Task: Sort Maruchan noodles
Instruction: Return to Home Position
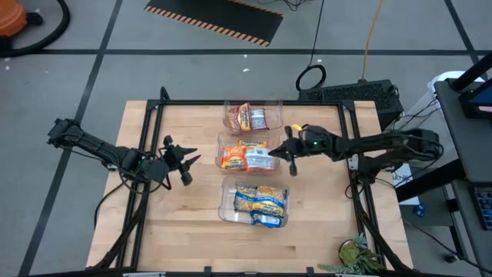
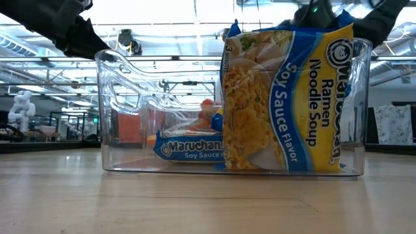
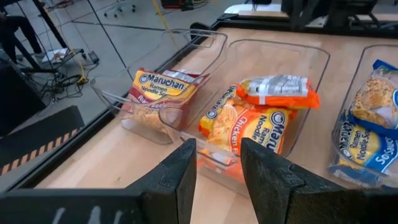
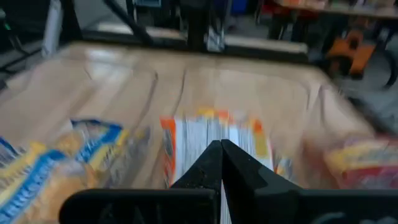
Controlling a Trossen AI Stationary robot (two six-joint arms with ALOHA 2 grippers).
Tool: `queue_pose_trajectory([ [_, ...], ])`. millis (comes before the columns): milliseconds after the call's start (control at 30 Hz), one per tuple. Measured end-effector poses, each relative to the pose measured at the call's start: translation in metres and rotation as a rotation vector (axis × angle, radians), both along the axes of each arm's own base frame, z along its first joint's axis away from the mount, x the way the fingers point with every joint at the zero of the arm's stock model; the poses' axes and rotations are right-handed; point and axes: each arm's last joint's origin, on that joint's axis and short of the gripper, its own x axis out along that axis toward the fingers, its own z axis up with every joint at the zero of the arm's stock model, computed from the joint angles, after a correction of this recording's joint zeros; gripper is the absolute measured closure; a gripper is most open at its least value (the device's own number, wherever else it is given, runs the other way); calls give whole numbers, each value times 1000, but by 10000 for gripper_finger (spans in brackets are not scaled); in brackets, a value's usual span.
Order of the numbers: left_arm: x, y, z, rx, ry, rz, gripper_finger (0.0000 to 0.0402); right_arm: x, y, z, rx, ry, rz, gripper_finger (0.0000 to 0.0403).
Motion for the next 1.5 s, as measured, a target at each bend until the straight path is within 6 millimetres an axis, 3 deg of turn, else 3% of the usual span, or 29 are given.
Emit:
queue_pose_trajectory([
  [200,-1,-4,0,-28,-25,3,270,-23,2,33,-28,-74,-16,402],
  [367,-7,-5,-15,0,-13,32,275,-44,3,38,-27,-91,-40,402],
  [667,-25,3,-56,-31,-53,41,391,-80,6,15,-54,-143,-82,402],
  [1067,-47,12,-86,-7,-126,-85,395,-107,5,-19,-62,-154,-139,402],
  [1333,-51,12,-77,23,-168,-165,396,-114,3,-30,-47,-138,-134,402],
  [1500,-53,13,-73,33,-202,-176,396,-117,1,-26,-72,-180,-159,402],
])
